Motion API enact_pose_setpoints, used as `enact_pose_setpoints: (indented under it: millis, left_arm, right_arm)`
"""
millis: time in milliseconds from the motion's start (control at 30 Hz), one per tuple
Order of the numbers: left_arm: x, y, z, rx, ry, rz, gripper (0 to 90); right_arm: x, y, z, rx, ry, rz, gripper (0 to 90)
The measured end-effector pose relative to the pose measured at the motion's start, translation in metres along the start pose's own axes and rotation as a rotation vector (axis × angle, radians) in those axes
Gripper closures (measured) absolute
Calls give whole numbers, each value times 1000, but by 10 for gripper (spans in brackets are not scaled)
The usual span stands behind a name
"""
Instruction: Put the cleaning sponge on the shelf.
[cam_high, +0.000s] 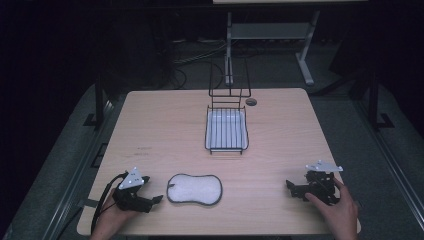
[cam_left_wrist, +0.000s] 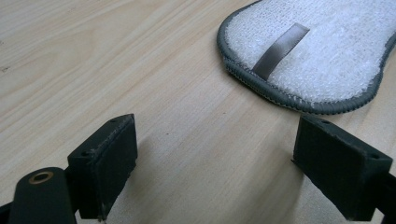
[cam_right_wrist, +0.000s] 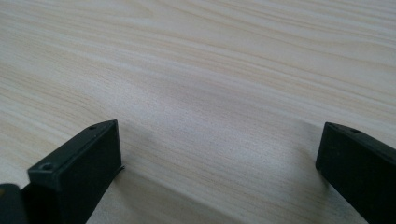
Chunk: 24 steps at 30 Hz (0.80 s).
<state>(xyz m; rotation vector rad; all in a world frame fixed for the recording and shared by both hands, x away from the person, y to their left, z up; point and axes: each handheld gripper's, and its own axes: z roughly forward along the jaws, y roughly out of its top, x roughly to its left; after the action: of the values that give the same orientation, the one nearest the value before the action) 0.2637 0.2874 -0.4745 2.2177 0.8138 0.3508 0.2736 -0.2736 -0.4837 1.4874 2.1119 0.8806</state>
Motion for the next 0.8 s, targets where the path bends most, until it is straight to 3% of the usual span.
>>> enact_pose_setpoints:
  millis: [333,433,633,800]
  left_arm:
    - [0,-1,-1,-3,0,3,140]
    - [1,-2,-3,-2,1,-14,148]
    - [2,2,-9,-1,-1,-15,207]
    - [4,10,-16,-14,-23,-38,343]
  right_arm:
    - [0,0,0,0,0,1,0]
    - [0,0,0,1,0,0,0]
    - [0,0,0,1,0,1,0]
    - [0,0,0,1,1,0,0]
